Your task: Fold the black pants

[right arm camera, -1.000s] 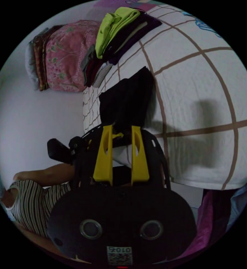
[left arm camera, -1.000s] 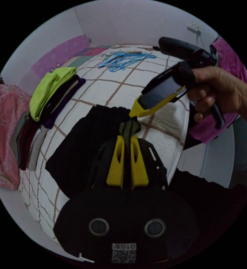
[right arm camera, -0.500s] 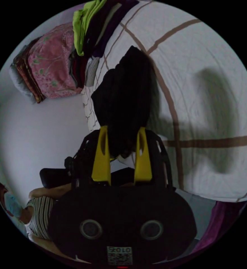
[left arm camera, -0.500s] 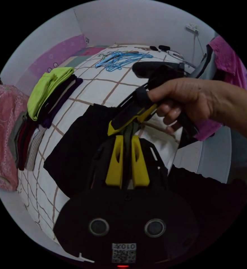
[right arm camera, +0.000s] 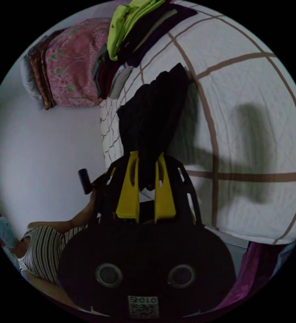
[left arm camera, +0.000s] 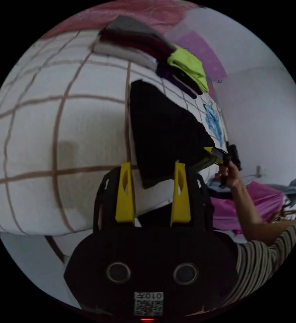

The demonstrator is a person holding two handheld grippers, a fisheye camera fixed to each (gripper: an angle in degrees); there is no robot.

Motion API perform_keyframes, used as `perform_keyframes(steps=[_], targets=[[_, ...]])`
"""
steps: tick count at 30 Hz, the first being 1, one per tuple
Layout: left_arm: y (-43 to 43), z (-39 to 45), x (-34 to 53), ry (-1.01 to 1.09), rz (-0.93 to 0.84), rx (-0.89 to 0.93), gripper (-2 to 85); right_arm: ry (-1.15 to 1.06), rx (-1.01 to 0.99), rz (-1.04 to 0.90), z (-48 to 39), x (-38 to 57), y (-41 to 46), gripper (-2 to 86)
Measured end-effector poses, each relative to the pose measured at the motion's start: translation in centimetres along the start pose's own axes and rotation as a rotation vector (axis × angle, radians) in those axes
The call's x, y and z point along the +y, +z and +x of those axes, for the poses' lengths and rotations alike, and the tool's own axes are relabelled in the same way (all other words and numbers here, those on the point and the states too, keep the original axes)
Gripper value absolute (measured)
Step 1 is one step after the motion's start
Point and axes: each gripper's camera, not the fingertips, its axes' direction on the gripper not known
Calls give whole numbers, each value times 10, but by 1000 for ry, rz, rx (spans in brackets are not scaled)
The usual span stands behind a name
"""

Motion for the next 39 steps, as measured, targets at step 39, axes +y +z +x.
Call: perform_keyframes(steps=[39], targets=[[-39,-150,-72,-112,-140,318,146,225,-53,12,9,11,-53,82]])
